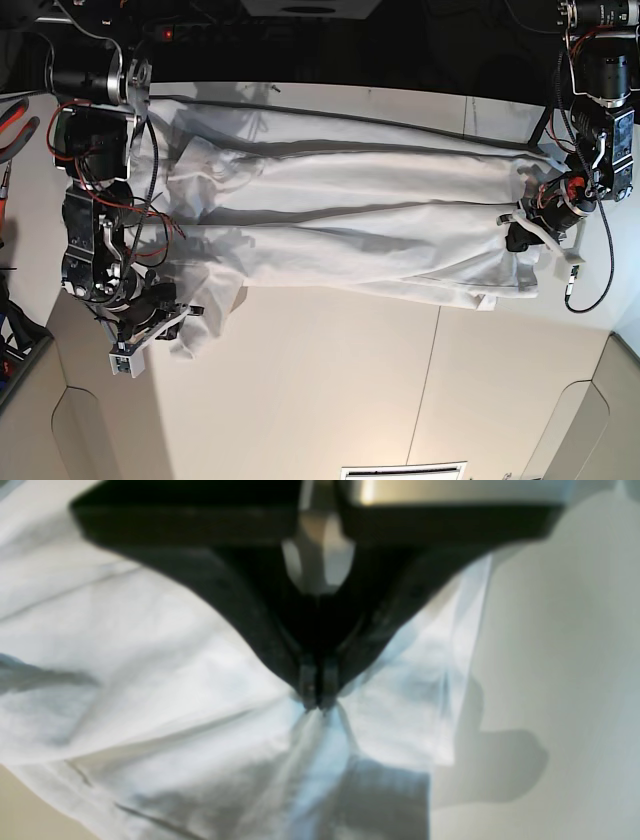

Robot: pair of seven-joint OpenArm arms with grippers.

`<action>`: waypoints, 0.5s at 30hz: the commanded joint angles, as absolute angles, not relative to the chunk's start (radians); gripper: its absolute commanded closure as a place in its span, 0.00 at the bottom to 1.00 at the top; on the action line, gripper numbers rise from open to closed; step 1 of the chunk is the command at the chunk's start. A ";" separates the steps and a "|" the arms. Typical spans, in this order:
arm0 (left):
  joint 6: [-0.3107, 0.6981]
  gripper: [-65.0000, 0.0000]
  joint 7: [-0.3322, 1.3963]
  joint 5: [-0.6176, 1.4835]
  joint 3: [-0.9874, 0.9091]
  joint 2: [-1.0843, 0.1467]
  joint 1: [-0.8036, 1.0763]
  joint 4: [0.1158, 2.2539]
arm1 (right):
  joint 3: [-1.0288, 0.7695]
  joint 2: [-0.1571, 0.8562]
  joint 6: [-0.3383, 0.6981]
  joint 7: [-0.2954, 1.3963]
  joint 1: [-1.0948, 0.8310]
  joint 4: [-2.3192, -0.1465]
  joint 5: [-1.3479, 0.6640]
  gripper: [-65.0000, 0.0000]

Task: Layout the t-shirt on the table in an organized manner, then fold the t-shirt properly
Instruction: 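Move the right gripper to the folded shirt's end and grasp it, then carry the held shirt end with the left gripper toward the right gripper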

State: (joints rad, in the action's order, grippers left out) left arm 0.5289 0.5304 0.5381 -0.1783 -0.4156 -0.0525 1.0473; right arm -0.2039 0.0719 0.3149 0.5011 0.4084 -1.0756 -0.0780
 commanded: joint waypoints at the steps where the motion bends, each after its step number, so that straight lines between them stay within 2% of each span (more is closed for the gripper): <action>1: 0.543 1.00 0.542 0.535 -0.180 -0.426 -0.064 1.056 | -0.198 0.067 0.322 0.494 0.399 -1.149 -0.096 1.00; 7: 0.543 1.00 0.542 0.535 -0.180 -0.426 -0.064 1.056 | -0.109 0.064 0.367 0.633 0.229 -1.451 -0.180 1.00; 15: 0.543 1.00 0.542 0.535 -0.180 -0.426 -0.064 1.056 | 0.084 0.064 0.371 0.765 0.034 -1.694 -0.248 1.00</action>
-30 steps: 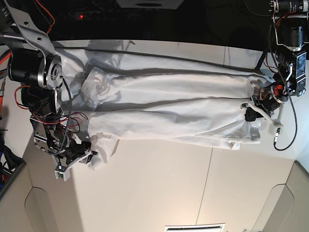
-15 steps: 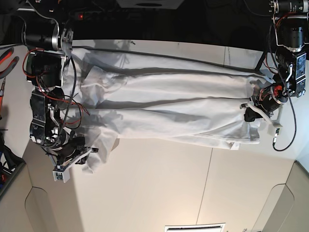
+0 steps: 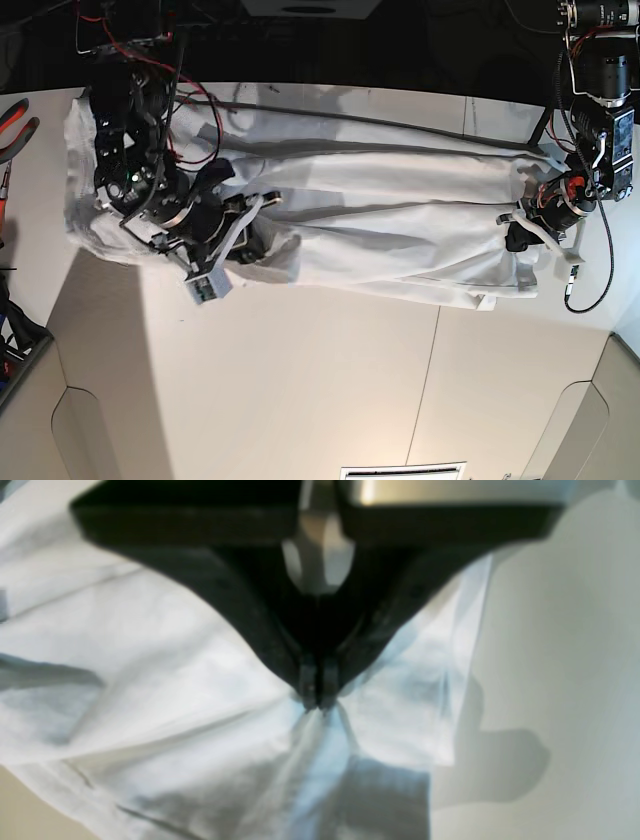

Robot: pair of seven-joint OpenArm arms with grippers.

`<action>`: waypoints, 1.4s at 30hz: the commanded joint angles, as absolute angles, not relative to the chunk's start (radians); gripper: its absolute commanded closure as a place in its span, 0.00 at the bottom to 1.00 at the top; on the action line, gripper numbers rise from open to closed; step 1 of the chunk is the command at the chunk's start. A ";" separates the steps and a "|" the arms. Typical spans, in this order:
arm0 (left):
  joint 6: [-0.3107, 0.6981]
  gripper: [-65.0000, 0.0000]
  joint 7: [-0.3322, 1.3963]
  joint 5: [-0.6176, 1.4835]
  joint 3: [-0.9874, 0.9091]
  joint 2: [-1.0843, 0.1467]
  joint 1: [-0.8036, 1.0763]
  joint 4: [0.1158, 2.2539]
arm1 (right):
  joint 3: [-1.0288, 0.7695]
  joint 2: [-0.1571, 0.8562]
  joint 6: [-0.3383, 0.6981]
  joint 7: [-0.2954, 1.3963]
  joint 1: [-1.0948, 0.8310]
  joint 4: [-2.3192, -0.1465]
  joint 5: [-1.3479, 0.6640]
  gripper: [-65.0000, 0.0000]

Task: Layout the t-shirt on the table in an organized manner, then fold the t-shirt properly
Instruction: 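Carry the held shirt end with the left gripper toward the right gripper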

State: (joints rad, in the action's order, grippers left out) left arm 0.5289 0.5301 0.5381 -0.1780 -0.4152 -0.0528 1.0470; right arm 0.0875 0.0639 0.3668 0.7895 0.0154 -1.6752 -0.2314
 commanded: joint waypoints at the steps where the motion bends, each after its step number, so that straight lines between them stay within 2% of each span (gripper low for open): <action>1: 0.543 1.00 0.542 0.535 -0.180 -0.426 -0.064 1.056 | 0.106 0.064 0.371 0.784 0.015 -1.714 -0.247 1.00; 10: 0.543 1.00 0.542 0.536 -0.180 -0.426 -0.064 1.056 | 0.155 0.064 0.371 0.962 -0.042 -1.742 -0.255 1.00; 12: 0.543 1.00 0.542 0.544 -0.180 -0.427 -0.065 1.056 | 0.155 0.064 0.380 0.991 -0.042 -1.742 -0.287 0.76; 13: 0.549 1.00 0.542 0.556 -0.180 -0.427 -0.067 1.056 | 0.155 0.064 0.402 0.996 -0.042 -1.742 -0.313 0.67; 14: 0.573 1.00 0.543 0.571 -0.183 -0.427 -0.068 1.060 | 0.155 0.064 0.422 0.996 -0.042 -1.747 -0.345 0.65; 17: 0.696 1.00 0.588 0.663 -0.218 -0.427 -0.070 1.101 | 0.155 0.064 0.435 0.995 -0.042 -1.805 -0.414 0.66; 18: 0.698 1.00 0.617 0.707 -0.233 -0.427 -0.070 1.126 | 0.155 0.064 0.435 0.994 -0.041 -1.839 -0.416 0.66; 21: 0.698 0.83 0.710 0.834 -0.288 -0.427 -0.069 1.221 | 0.151 0.064 0.434 0.982 -0.039 -1.964 -0.398 0.66; 23: 0.698 0.80 0.767 0.908 -0.322 -0.427 -0.070 1.291 | 0.147 0.064 0.433 0.954 -0.039 -2.034 -0.352 0.66; 25: 0.698 0.80 0.817 0.987 -0.342 -0.427 -0.069 1.356 | 0.142 0.063 0.413 0.917 -0.039 -2.056 -0.284 0.71; 29: 0.698 0.81 0.936 1.121 -0.339 -0.411 -0.070 1.454 | 0.130 0.064 0.289 0.905 -0.039 -2.022 -0.125 0.98; 30: 0.698 0.81 0.966 1.151 -0.339 -0.397 -0.070 1.468 | 0.124 0.064 0.268 0.905 -0.039 -2.007 -0.088 1.00; 35: 0.698 0.99 1.064 1.267 -0.288 -0.315 -0.069 1.484 | 0.059 0.064 0.189 0.863 -0.039 -1.927 0.018 1.00; 42: 0.698 1.00 1.058 1.207 -0.005 -0.236 -0.092 1.484 | -0.033 0.064 0.178 0.818 0.015 -1.776 0.019 1.00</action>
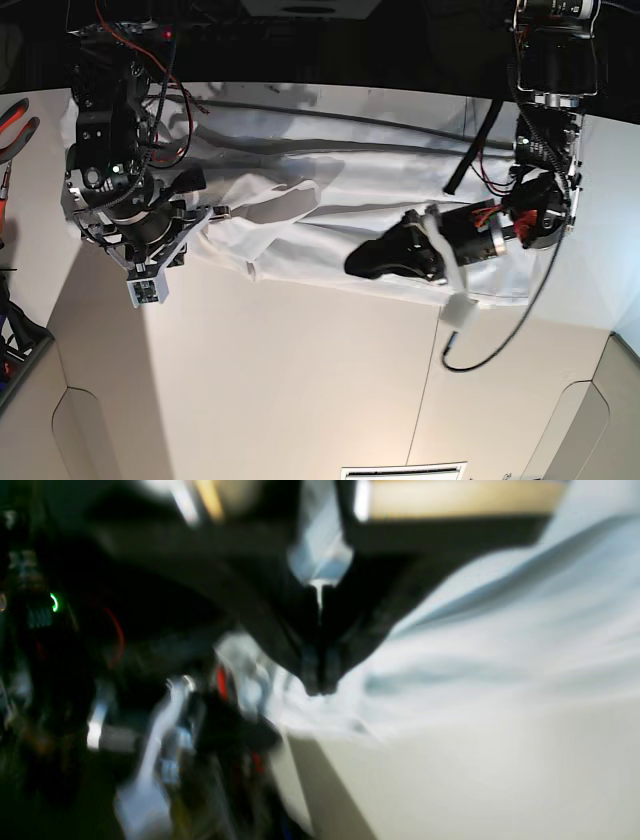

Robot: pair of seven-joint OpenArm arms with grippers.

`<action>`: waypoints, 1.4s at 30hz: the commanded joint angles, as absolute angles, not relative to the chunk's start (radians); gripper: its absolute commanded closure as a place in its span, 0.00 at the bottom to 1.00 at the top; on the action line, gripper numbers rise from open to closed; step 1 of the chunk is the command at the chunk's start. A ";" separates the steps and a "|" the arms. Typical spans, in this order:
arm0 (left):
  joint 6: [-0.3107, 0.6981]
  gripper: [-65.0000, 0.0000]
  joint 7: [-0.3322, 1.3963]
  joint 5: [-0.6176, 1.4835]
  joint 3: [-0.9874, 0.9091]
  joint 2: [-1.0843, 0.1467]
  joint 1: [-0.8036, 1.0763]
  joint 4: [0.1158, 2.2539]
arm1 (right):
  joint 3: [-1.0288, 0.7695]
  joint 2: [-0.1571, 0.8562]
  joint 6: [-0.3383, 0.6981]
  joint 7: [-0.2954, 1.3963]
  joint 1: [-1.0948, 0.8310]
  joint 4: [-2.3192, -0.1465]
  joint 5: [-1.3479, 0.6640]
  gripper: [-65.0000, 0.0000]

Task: Layout the t-shirt on the table in an organized manner, then fold the t-shirt properly
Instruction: 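Carry the held shirt end with the left gripper toward the right gripper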

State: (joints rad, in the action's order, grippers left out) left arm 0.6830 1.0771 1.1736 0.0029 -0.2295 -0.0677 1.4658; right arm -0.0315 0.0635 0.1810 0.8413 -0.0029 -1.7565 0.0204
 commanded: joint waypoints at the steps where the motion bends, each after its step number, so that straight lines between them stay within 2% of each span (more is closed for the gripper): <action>1: 0.698 1.00 1.054 1.175 0.035 -0.223 -0.104 1.484 | -0.033 0.064 0.178 0.818 0.031 -1.752 0.019 1.00; 9: 0.698 1.00 0.893 0.817 0.281 -0.108 -0.197 1.394 | -0.032 0.064 0.179 0.880 0.076 -1.683 -0.026 1.00; 17: 0.698 1.00 0.709 0.628 0.350 -0.043 -0.219 1.119 | -0.033 0.064 0.183 0.945 0.012 -1.735 -0.026 1.00; 22: 0.577 1.00 0.627 0.495 0.349 -0.039 -0.220 1.063 | -0.033 0.072 0.188 0.974 -0.053 -1.835 -0.026 1.00; 29: 0.507 1.00 0.628 0.469 0.349 -0.039 -0.250 1.064 | -0.033 0.072 0.214 1.034 -0.150 -1.948 -0.026 1.00; 37: 0.504 1.00 0.628 0.466 0.347 -0.039 -0.255 1.064 | -0.043 0.126 0.213 1.018 -0.286 -1.964 -0.006 1.00; 42: 0.506 1.00 0.636 0.467 0.347 -0.041 -0.255 1.076 | -0.120 0.144 0.208 1.014 -0.302 -1.963 0.004 1.00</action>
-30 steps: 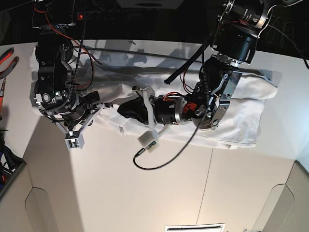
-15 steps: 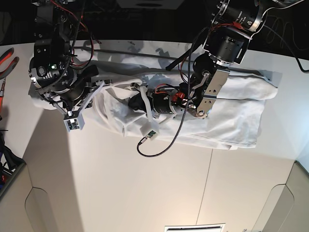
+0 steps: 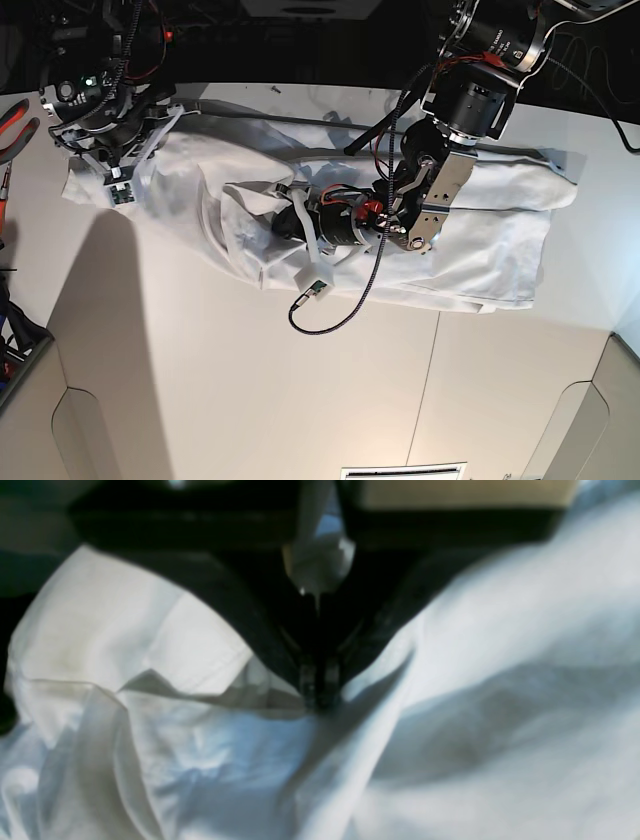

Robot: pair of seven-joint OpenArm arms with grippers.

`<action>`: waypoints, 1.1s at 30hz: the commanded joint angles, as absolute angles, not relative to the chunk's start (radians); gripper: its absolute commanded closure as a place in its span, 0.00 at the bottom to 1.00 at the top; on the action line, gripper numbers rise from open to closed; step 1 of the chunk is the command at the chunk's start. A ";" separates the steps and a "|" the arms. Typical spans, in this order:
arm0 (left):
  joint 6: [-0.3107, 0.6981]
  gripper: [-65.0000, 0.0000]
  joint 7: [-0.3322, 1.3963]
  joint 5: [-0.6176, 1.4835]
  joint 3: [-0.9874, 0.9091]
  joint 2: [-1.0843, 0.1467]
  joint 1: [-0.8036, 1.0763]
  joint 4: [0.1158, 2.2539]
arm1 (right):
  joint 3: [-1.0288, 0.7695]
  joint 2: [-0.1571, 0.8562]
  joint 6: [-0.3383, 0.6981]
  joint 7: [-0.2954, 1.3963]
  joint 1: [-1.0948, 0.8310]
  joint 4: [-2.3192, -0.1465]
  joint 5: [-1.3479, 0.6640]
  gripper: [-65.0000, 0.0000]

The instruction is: Layout the t-shirt on the table in an organized manner, then fold the t-shirt properly

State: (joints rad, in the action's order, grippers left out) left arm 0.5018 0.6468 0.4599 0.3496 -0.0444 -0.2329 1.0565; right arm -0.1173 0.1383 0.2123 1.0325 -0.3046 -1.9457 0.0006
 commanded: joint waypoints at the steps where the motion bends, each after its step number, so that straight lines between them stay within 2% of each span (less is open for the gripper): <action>1: 0.507 1.00 0.644 0.472 0.347 -0.044 -0.255 1.088 | -0.138 0.144 0.205 1.014 -0.302 -1.963 0.003 1.00; 6: 0.537 1.00 0.745 0.514 0.327 -0.053 -0.255 1.240 | -0.188 0.144 0.205 1.014 -0.302 -1.963 -0.001 1.00; 11: 0.543 1.00 0.922 0.654 0.295 -0.053 -0.254 1.433 | -0.188 0.144 0.205 1.014 -0.303 -1.957 -0.001 1.00; 16: 0.603 1.00 0.984 0.691 0.295 -0.052 -0.214 1.478 | -0.188 0.144 0.205 1.014 -0.303 -1.952 -0.001 1.00; 17: 0.636 0.95 0.992 0.688 0.295 -0.053 -0.200 1.478 | -0.188 0.144 0.205 1.014 -0.303 -1.949 0.000 1.00; 19: 0.667 0.71 0.989 0.678 0.301 -0.056 -0.173 1.478 | -0.188 0.144 0.205 1.013 -0.303 -1.940 0.000 1.00; 20: 0.667 0.64 0.978 0.675 0.312 -0.060 -0.162 1.478 | -0.188 0.144 0.205 1.010 -0.303 -1.934 -0.001 1.00; 26: 0.658 0.62 0.854 0.465 0.418 -0.069 -0.115 1.478 | -0.188 0.144 0.205 0.980 -0.302 -1.870 -0.001 1.00; 29: 0.581 0.62 0.759 0.312 0.480 -0.069 -0.111 1.478 | -0.188 0.144 0.205 0.979 -0.302 -1.846 -0.001 1.00; 33: 0.518 0.61 0.724 0.179 0.564 -0.069 -0.113 1.478 | -0.188 0.144 0.205 0.979 -0.302 -1.844 -0.001 1.00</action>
State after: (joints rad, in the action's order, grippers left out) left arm 0.5186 0.7418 0.1658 0.5632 -0.0776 -0.1001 1.4605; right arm -0.1841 0.1379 0.2092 0.9920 -0.3046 -1.8286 -0.0029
